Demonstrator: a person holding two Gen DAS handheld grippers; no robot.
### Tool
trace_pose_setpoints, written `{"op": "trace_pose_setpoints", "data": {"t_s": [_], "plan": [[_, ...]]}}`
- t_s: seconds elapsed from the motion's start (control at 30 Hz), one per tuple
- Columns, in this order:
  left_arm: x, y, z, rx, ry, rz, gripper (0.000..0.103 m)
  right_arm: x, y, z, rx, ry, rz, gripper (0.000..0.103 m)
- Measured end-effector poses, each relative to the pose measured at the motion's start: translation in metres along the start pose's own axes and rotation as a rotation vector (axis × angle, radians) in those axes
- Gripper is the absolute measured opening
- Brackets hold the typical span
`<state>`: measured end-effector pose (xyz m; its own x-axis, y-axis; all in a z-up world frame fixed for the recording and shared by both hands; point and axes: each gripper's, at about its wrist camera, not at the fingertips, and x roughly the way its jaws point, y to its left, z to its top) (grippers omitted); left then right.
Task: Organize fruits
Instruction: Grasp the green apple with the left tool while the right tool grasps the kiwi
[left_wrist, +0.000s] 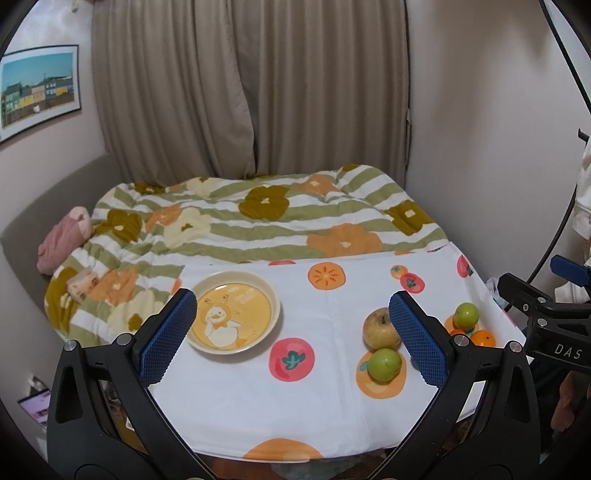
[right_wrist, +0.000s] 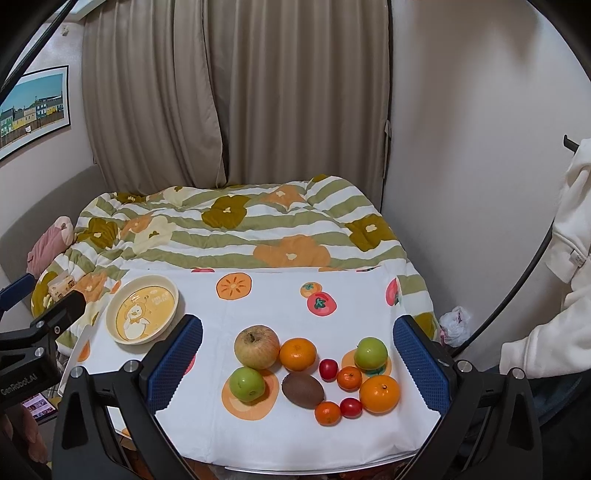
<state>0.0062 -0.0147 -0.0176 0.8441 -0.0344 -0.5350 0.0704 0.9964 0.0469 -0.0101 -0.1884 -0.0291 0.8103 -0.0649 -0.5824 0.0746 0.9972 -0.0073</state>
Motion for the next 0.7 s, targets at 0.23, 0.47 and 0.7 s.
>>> {"op": "trace_pose_setpoints", "data": {"t_s": [0.23,0.47,0.7], "plan": [[0.015,-0.007,-0.002,0.032,0.045,0.003,0.103,0.012,-0.009,-0.024,-0.024,-0.032,0.015,0.103],[0.051,-0.031,-0.028,0.081,0.145,-0.019,0.103,0.049,-0.021,-0.055,-0.080,0.146,0.028,0.103],[0.101,-0.059,-0.068,0.141,0.286,-0.128,0.103,0.087,-0.038,-0.096,-0.122,0.219,0.084,0.103]]}}
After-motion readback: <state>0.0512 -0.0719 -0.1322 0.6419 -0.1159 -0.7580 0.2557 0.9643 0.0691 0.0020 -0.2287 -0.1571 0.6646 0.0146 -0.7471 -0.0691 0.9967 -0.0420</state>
